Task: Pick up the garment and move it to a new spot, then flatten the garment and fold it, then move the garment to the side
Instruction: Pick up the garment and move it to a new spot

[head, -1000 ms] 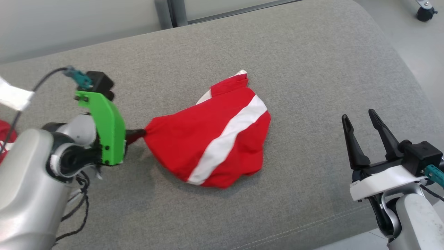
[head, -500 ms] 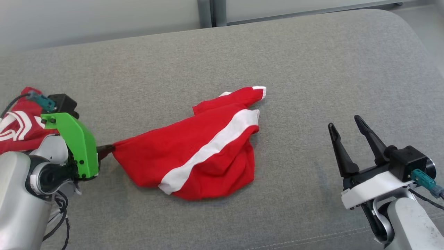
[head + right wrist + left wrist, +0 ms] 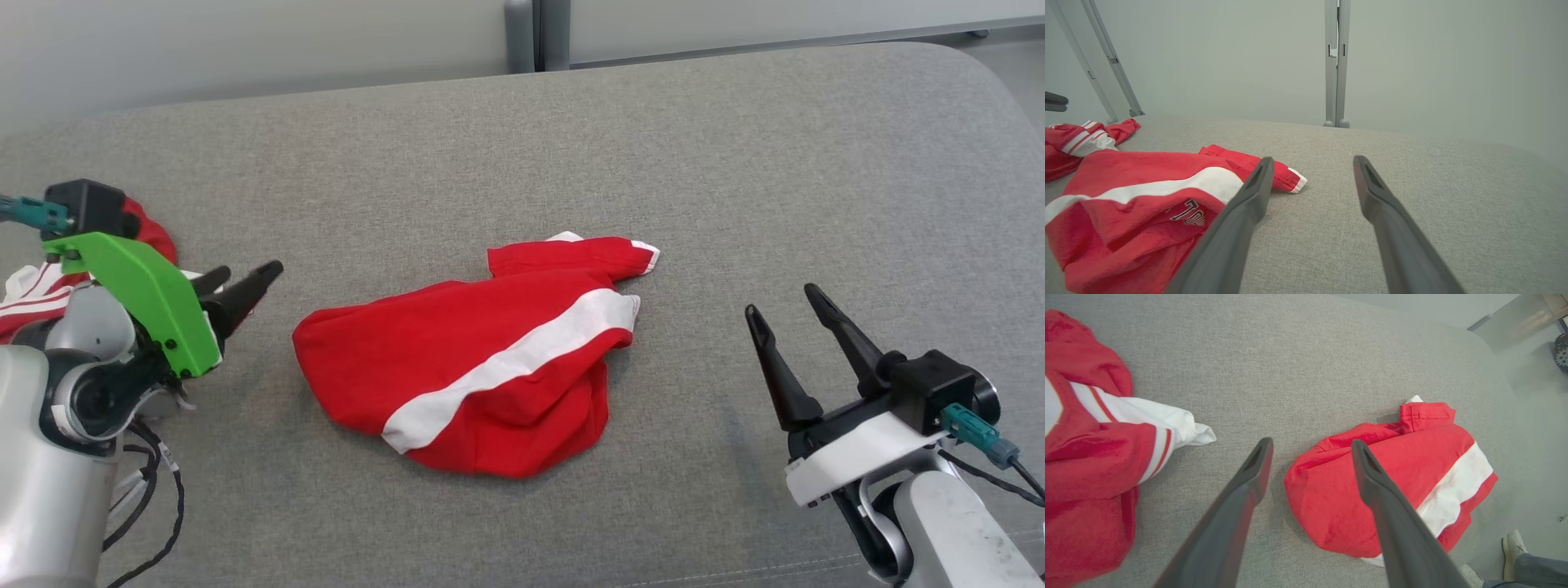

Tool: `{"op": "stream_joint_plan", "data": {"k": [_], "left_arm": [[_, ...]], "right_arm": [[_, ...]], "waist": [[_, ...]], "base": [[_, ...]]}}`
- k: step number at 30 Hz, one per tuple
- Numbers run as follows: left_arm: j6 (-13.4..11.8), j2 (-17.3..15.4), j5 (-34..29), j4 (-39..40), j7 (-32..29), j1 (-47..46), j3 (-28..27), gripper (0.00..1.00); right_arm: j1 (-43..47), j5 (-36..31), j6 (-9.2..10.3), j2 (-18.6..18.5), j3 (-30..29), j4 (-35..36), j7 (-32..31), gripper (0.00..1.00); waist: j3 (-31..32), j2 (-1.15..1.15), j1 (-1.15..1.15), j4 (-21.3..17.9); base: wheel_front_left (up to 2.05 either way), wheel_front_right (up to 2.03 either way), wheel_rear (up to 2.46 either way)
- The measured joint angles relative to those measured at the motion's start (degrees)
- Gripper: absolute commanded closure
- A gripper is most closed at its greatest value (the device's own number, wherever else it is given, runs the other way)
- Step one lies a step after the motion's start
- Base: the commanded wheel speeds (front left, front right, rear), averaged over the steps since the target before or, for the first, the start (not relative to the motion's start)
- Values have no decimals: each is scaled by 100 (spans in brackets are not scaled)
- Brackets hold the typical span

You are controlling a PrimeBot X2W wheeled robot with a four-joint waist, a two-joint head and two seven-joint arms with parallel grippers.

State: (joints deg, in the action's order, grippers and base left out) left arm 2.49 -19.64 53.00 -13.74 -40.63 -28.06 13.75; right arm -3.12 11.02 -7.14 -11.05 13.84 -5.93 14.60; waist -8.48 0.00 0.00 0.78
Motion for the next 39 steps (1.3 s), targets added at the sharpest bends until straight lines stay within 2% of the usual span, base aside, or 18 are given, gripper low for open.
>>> {"op": "stream_joint_plan", "data": {"k": [8,12,15,21,27,39], "left_arm": [[60,-76,-546,900,1566,192,-536,0],[119,-74,-1195,1211,2292,727,-386,0],[153,74,-1385,1434,2753,1215,-285,0],[33,271,-1949,1733,3737,1926,-240,0],[-1,505,-2348,1915,4432,2482,152,0],[-42,689,-2670,1823,5104,2864,466,0]], "right_arm": [[6,185,0,-88,232,-237,0,0],[10,218,0,-145,237,-322,0,0],[10,203,0,-204,229,-435,0,0],[-20,204,0,-223,165,-616,-13,0],[-263,246,0,-243,137,-923,-130,0],[-483,576,0,-212,110,-1631,-282,0]], "waist": [[120,0,0,160],[199,0,0,321],[263,0,0,469],[321,0,0,789],[259,0,0,1108],[115,0,0,1624]], "base": [[0,0,0],[0,0,0],[0,0,0],[0,0,0],[0,0,0],[0,0,0]]}}
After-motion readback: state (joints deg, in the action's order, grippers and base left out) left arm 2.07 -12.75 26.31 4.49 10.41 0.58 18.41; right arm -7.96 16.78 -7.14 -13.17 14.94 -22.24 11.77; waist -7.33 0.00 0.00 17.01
